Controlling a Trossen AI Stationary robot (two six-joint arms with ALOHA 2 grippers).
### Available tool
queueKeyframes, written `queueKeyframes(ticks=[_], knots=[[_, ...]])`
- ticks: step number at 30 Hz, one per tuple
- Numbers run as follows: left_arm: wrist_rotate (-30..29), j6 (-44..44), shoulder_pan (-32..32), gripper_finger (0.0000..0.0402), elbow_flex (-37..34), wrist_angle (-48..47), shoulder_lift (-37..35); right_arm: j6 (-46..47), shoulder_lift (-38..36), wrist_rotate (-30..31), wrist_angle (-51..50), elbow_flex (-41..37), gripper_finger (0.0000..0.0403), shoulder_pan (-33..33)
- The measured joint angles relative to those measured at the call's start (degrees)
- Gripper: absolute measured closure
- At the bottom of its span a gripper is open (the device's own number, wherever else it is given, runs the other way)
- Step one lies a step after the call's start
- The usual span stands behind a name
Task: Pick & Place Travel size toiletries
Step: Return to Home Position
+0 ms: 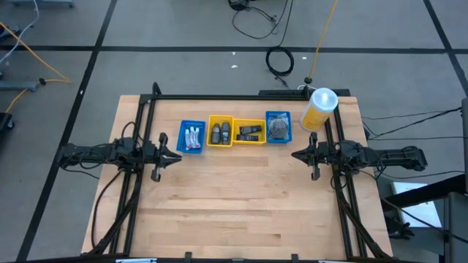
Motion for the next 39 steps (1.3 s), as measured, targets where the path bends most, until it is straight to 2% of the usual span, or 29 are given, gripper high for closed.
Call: queueKeyframes(ticks=[6, 11, 15, 26, 39], knots=[[0.4, -0.8, -0.1, 0.0365, 0.0, -0.1, 0.0, 0.0, 0.0, 0.0, 0.0, 0.0, 0.0394, 0.0], [-1.4, 1.5, -0.5, 0.0396, 0.0, -0.4, 0.0, 0.0, 0.0, 0.0, 0.0, 0.0, 0.0394, 0.0], [-3.0, -1.0, -0.4, 0.04, 0.0, -0.6, 0.0, 0.0, 0.0, 0.0, 0.0, 0.0, 0.0394, 0.0], [-3.4, -1.4, -0.4, 0.04, 0.0, 0.0, 0.0, 0.0, 0.0, 0.0, 0.0, 0.0, 0.0394, 0.0], [-2.9, -1.5, -0.4, 0.0378, 0.0, 1.8, 0.5, 0.0, 0.0, 0.0, 0.0, 0.0, 0.0394, 0.0]])
